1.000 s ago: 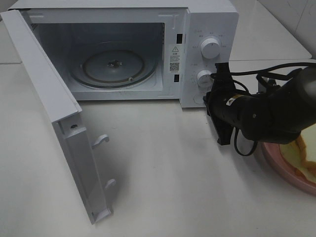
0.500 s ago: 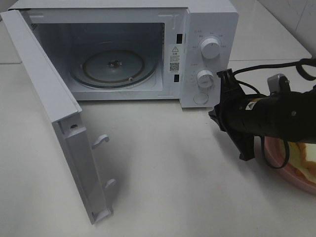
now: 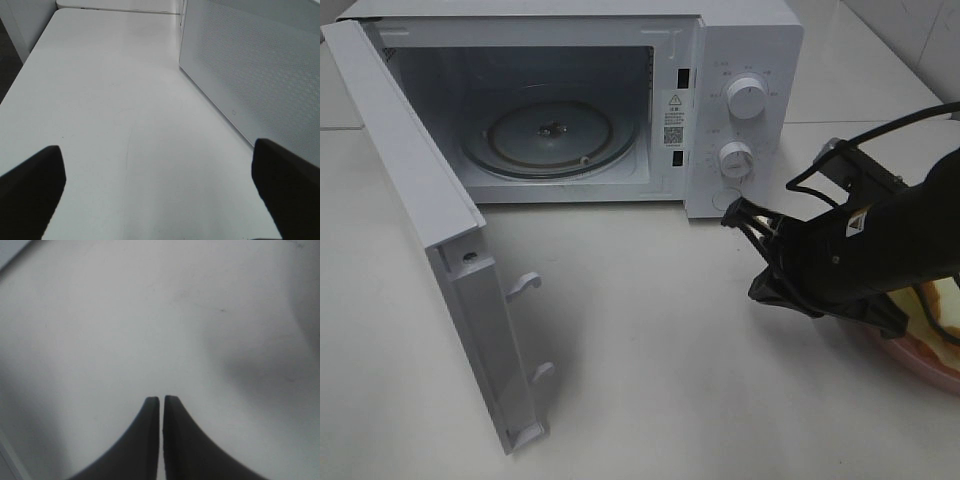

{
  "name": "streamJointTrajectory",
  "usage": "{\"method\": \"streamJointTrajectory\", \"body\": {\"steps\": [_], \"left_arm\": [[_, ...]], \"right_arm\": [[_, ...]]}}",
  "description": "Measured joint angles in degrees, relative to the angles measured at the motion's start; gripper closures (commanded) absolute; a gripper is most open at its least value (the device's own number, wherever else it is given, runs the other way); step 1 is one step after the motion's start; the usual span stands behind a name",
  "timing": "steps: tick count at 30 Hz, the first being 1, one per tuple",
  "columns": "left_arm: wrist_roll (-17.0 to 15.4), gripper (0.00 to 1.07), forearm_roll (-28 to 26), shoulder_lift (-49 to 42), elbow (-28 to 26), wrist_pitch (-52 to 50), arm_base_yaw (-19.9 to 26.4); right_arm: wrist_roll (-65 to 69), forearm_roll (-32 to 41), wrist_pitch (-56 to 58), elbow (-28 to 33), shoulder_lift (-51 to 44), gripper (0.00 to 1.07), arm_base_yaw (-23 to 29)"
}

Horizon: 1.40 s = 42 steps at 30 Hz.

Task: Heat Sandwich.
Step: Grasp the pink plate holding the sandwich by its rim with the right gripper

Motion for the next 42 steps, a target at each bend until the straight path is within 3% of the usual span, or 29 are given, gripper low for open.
{"method": "streamJointTrajectory", "body": {"steps": [1,10,17,26,30,31,33,35,37,42], "left_arm": [[0.00,0.10,0.00,0.00,0.00,0.00,0.00],[0.00,0.10,0.00,0.00,0.00,0.00,0.00],[0.00,0.10,0.00,0.00,0.00,0.00,0.00],[0.00,0.10,0.00,0.00,0.00,0.00,0.00],[0.00,0.10,0.00,0.00,0.00,0.00,0.00],[0.00,0.10,0.00,0.00,0.00,0.00,0.00],[0.00,0.10,0.00,0.00,0.00,0.00,0.00],[0.00,0.10,0.00,0.00,0.00,0.00,0.00],[0.00,0.10,0.00,0.00,0.00,0.00,0.00],[0.00,0.10,0.00,0.00,0.00,0.00,0.00]], "right_arm": [[-7.85,-0.06,3.09,0.00,-1.49,0.99,0.00],[-33.63,-1.78,15.13,0.00,-6.36,0.91,0.00],[-36.55,-8.08,24.06,-0.29,-8.77,0.81,0.00],[-34.72,-19.42,37.93,-6.93,-10.43,0.68,0.00],[-31.23,-23.95,40.16,-10.14,-11.23,0.55,0.00],[-30.25,-25.90,40.62,-11.34,-11.63,0.44,0.00],[-30.14,-26.87,40.68,-11.69,-11.63,0.38,0.00],[-30.14,-29.22,40.85,-12.20,-11.63,0.21,-0.06],[-30.08,-30.31,40.85,-12.26,-11.63,0.15,-0.17],[-28.65,-31.00,40.85,-12.38,-11.63,0.13,-0.17]]}}
